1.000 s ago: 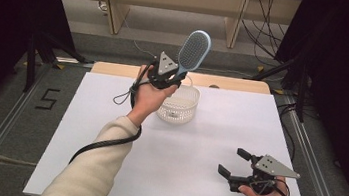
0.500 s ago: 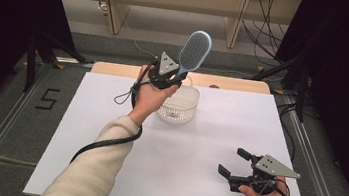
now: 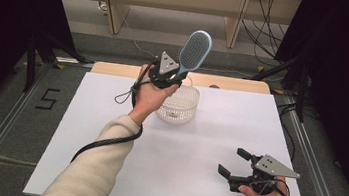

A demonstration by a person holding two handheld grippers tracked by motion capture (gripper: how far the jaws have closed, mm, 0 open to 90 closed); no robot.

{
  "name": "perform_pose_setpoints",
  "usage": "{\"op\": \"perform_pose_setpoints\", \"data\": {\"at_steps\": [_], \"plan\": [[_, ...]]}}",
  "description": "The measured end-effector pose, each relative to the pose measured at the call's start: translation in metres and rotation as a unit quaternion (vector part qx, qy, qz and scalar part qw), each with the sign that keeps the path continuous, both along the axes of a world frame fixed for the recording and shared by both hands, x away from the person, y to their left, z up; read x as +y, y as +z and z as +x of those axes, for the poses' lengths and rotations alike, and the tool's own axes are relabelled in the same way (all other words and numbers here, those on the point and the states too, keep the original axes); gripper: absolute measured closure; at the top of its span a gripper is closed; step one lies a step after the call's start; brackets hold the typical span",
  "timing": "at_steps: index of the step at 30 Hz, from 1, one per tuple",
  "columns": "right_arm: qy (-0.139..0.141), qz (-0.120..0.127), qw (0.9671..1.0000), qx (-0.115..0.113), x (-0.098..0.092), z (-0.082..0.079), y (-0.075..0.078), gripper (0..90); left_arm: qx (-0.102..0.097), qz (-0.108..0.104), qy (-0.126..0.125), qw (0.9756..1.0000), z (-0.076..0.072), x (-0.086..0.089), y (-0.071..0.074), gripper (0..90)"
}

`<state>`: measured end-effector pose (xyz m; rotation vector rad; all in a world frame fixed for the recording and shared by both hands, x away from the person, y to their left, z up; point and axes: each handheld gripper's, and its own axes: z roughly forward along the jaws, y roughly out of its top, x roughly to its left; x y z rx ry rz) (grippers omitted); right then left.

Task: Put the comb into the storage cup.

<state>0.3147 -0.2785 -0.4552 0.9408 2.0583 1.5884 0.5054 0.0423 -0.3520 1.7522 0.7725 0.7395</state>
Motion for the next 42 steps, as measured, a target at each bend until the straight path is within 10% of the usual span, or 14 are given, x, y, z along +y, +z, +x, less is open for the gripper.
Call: {"op": "perform_pose_setpoints", "data": {"at_steps": [42], "plan": [[0.001,0.001,1.0,0.001,0.0,0.0,0.0,8.2,0.011,0.002,0.004,0.9999,0.011,0.002,-0.019,69.8]]}}
